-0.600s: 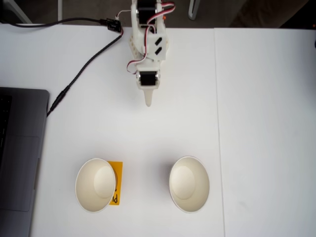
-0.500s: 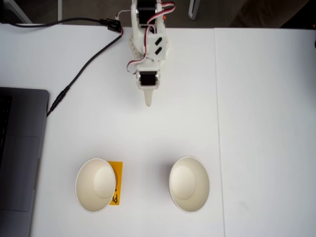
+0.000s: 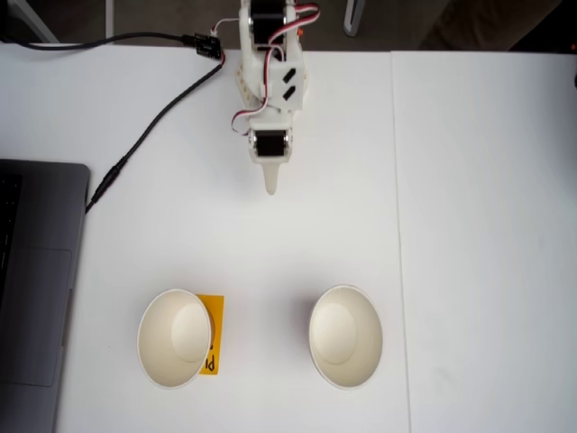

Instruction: Pickup cup and make a pile of cup.

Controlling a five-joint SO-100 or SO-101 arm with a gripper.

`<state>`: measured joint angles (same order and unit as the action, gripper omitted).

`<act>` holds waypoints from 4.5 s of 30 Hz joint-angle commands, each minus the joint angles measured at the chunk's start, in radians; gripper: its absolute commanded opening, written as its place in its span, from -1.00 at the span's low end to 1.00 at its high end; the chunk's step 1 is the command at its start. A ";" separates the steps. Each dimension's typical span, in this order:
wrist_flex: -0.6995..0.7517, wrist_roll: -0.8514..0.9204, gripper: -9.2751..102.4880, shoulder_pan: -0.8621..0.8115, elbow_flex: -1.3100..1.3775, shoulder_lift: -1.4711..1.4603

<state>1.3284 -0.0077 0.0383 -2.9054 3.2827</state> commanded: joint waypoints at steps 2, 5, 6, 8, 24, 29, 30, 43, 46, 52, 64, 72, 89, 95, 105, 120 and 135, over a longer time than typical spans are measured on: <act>-0.021 0.006 -0.96 0.006 0.011 0.000; -0.021 0.006 -0.96 0.006 0.011 0.000; -0.021 0.006 -0.96 0.006 0.011 0.000; -0.021 0.006 -0.96 0.006 0.011 0.000; -0.021 0.006 -0.96 0.006 0.011 0.000; -0.021 0.006 -0.96 0.006 0.011 0.000; -0.021 0.006 -0.96 0.006 0.011 0.000; -0.021 0.006 -0.96 0.006 0.011 0.000; -0.021 0.006 -0.96 0.006 0.011 0.000; -0.021 0.006 -0.96 0.006 0.011 0.000; -0.021 0.006 -0.96 0.009 0.012 -0.006; -0.026 -0.003 -0.96 -0.003 0.078 -0.138; -0.106 -0.005 -0.96 -0.005 0.492 -0.604; -0.100 -0.005 -0.96 -0.006 0.681 -0.788; -0.094 -0.005 -0.96 -0.069 1.043 -1.071; -0.094 0.006 -0.96 -0.264 1.376 -1.284; -0.092 0.008 -0.50 -0.391 1.387 -1.315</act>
<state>1.2441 -0.0077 -0.3313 -1.6107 1.9635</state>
